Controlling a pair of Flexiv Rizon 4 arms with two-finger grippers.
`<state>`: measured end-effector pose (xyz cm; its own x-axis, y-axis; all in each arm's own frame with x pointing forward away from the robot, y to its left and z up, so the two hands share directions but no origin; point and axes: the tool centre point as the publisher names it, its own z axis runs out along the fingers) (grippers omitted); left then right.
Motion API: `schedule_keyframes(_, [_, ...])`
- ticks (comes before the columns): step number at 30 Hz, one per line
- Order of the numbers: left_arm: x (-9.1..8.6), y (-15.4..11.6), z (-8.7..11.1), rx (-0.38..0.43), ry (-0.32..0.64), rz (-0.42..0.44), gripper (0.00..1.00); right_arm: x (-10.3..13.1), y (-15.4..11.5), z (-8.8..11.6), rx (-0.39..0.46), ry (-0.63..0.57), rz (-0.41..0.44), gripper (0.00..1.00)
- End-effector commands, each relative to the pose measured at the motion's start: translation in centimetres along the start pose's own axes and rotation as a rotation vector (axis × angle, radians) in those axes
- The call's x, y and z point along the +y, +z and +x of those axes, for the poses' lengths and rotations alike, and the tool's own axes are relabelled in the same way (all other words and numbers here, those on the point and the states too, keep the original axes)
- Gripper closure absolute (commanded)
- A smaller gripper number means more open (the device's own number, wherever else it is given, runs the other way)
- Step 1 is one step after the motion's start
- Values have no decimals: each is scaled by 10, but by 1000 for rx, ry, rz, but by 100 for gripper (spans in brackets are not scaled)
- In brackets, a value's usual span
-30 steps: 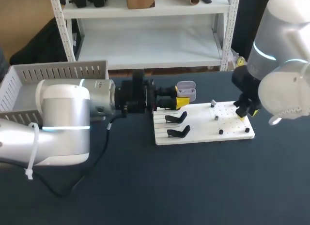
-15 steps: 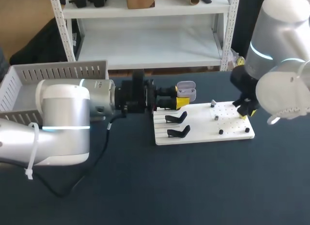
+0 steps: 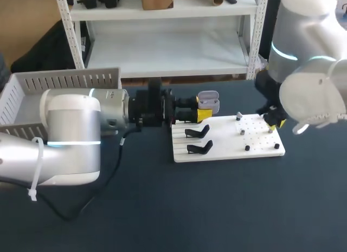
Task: Pick up each earbud case from the left stands, insert the matching earbuds, close the lid, and place the case in the box.
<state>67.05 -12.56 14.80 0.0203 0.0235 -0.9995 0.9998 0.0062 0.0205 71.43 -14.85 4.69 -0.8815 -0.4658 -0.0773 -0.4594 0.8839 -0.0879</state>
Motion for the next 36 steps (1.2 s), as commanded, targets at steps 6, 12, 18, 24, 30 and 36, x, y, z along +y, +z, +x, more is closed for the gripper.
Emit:
schedule_keyframes(6, [0,0,1,-3,2,-2,100,32,-66,22,90,58,56,100])
schedule_keyframes(12, [0,0,1,-3,2,-2,100,66,-101,36,136,123,94,100])
schedule_keyframes(18, [0,0,1,-3,2,-2,100,86,-127,50,104,185,84,100])
schedule_keyframes(24, [0,0,1,-3,2,-2,100,97,-151,59,92,199,81,100])
schedule_keyframes(30, [0,0,1,-3,2,-2,100,107,-173,63,86,168,80,100])
schedule_keyframes(36, [0,0,1,-3,2,-2,100,107,-173,63,86,168,80,100])
